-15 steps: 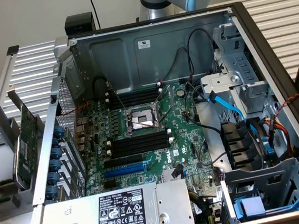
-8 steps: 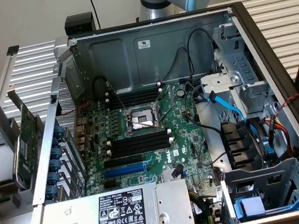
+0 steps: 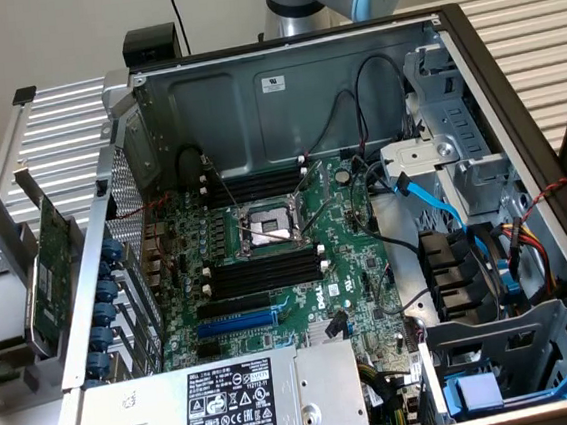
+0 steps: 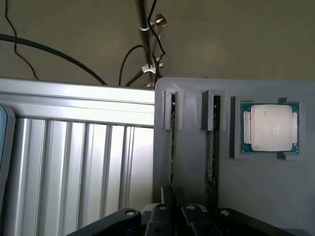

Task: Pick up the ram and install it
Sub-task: 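Pick up the ram and move it above insertion slot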

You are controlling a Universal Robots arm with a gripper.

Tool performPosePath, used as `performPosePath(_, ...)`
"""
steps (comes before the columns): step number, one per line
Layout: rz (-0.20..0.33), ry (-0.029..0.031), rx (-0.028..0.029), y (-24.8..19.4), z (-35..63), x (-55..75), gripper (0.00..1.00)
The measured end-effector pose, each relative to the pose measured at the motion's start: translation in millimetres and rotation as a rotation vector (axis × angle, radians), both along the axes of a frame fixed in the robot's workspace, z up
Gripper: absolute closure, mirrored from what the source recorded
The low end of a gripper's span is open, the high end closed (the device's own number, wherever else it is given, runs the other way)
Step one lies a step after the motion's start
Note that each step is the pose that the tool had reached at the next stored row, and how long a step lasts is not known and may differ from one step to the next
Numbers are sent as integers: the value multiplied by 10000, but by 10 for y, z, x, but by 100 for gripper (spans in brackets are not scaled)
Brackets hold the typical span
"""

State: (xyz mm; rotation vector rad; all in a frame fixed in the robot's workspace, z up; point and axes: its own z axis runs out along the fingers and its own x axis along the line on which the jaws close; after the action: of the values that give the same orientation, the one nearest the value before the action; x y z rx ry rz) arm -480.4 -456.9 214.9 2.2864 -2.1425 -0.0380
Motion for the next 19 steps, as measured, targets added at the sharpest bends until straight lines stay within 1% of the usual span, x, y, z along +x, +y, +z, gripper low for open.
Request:
performPosePath(2, 0, 1, -12, -14, 79, 0, 86)
performPosePath(5, 0, 1, -15, -28, 215, 0, 86)
performPosePath(11, 2, 1, -16, -34, 487, 7, 86)
performPosePath(14, 0, 2, -17, -33, 626, 40, 86)
performPosePath(19, 0, 1, -16, -34, 851, 134, 86)
